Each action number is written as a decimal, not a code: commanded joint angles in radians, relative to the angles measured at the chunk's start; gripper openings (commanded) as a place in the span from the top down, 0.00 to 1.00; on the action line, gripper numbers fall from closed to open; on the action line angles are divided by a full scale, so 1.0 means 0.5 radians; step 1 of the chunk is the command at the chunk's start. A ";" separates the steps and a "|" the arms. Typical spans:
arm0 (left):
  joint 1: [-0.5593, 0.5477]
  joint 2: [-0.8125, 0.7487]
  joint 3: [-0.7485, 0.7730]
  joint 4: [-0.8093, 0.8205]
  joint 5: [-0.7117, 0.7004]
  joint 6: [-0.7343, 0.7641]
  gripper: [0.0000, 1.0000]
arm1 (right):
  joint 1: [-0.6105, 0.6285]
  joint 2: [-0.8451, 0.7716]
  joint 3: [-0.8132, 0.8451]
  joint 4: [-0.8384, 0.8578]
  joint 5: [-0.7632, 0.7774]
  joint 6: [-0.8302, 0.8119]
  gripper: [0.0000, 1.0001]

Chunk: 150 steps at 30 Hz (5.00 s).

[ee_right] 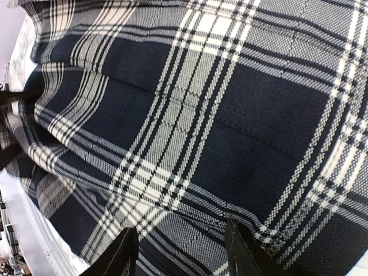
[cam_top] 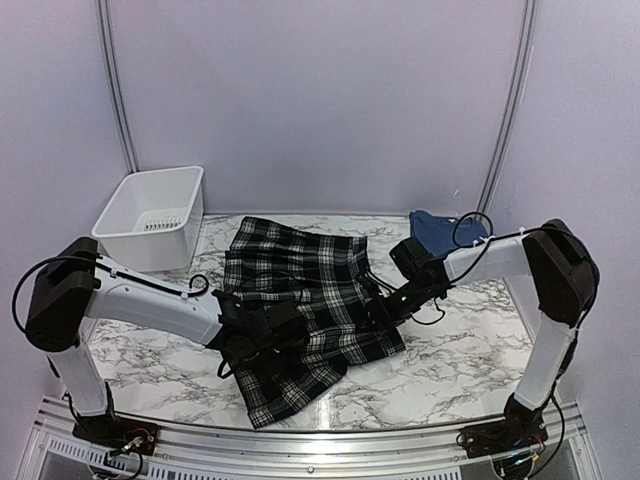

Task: Fold and stack the mixed laundry pile
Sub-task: Smooth out the flattened skirt at the center of the board, then fold the flattened skirt at the center of the board.

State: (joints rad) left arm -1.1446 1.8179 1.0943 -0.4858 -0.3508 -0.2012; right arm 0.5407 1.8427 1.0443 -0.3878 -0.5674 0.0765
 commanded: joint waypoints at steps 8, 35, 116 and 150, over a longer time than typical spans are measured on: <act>0.157 -0.774 -0.251 0.054 -0.025 0.302 0.14 | 0.026 -0.219 -0.262 -0.379 -0.069 0.034 0.48; -0.064 -0.797 -0.383 0.131 -0.001 0.545 0.26 | 0.211 -0.198 -0.257 -0.199 -0.372 0.095 0.51; 0.435 0.090 1.440 -0.728 0.647 1.360 1.00 | 0.306 0.580 0.828 -0.187 0.069 -0.363 0.47; 1.035 0.044 0.970 -0.305 1.004 0.875 0.01 | -0.085 -0.586 -0.025 -0.449 -0.271 0.212 0.31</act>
State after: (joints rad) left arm -0.6292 1.8217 1.6295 -0.7036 0.0650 0.2806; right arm 0.4484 1.5631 1.0737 -0.5682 -0.7147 0.1467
